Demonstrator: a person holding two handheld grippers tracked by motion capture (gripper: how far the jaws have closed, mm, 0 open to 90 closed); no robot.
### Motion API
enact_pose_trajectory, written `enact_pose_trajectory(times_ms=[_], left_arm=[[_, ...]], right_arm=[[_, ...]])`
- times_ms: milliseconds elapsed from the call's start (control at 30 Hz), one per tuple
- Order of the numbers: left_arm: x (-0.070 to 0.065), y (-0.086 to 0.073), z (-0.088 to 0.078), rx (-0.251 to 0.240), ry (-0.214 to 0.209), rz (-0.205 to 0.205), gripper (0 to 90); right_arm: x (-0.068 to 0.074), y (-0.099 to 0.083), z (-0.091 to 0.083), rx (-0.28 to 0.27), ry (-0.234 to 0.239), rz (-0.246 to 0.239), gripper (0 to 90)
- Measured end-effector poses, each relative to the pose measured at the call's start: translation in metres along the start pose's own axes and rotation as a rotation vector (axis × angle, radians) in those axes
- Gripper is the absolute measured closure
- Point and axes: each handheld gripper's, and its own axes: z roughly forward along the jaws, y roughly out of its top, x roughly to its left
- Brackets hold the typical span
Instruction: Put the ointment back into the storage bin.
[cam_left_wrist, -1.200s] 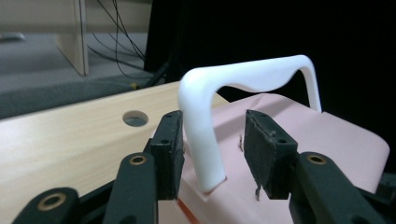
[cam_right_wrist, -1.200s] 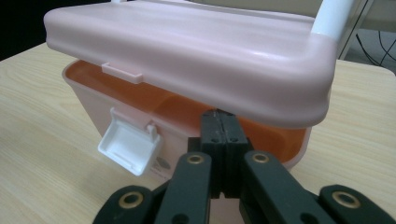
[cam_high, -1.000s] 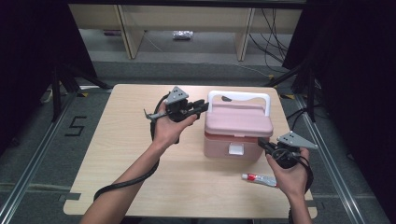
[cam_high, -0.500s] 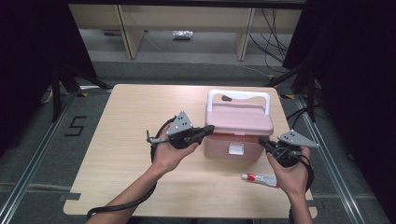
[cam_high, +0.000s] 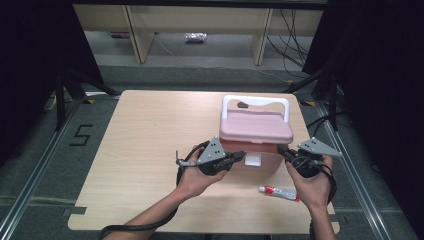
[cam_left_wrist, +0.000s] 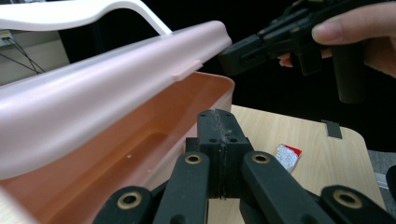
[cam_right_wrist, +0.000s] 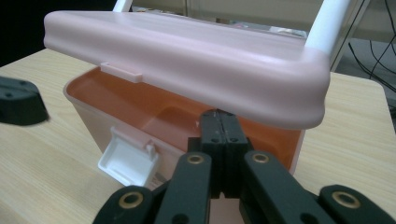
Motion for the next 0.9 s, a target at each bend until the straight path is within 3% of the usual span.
enact_pose_trajectory(times_ms=[33,133,333,433,500,533,667,700,767,867,900], left_arm=[[0.000,-0.001,0.003,0.005,-0.005,0.006,89.9],[-0.002,-0.005,0.012,0.019,-0.013,0.011,89.9],[-0.001,-0.012,0.028,0.039,-0.009,0.014,89.9],[-0.001,-0.015,0.034,0.057,-0.006,0.028,89.9],[-0.001,-0.018,0.037,0.061,-0.002,0.025,89.9],[-0.001,-0.019,0.038,0.065,-0.001,0.022,89.9],[-0.002,-0.024,0.042,0.078,0.009,0.032,89.9],[-0.003,-0.024,0.042,0.081,0.012,0.029,89.9],[-0.004,-0.024,0.043,0.079,0.023,0.036,89.9],[-0.005,-0.025,0.044,0.081,0.029,0.041,89.9],[-0.005,-0.025,0.045,0.079,0.029,0.043,89.9]], right_arm=[[-0.003,0.001,0.000,0.010,0.005,-0.041,90.0],[-0.002,0.001,0.000,0.006,0.007,-0.026,90.0],[-0.004,0.002,0.000,0.002,0.006,-0.055,90.0],[-0.004,0.002,0.000,0.006,0.004,-0.048,90.0],[-0.001,0.002,0.000,0.011,0.007,-0.014,90.0],[-0.003,0.003,0.000,0.002,0.005,-0.045,90.0],[-0.003,0.004,0.001,-0.001,0.001,-0.046,90.0],[-0.001,0.004,0.000,0.001,-0.003,-0.022,90.0],[-0.003,0.006,0.000,-0.006,0.003,-0.052,90.0],[-0.002,0.007,0.000,-0.002,0.003,-0.049,90.0],[0.000,0.007,0.001,-0.006,0.009,-0.016,90.0]])
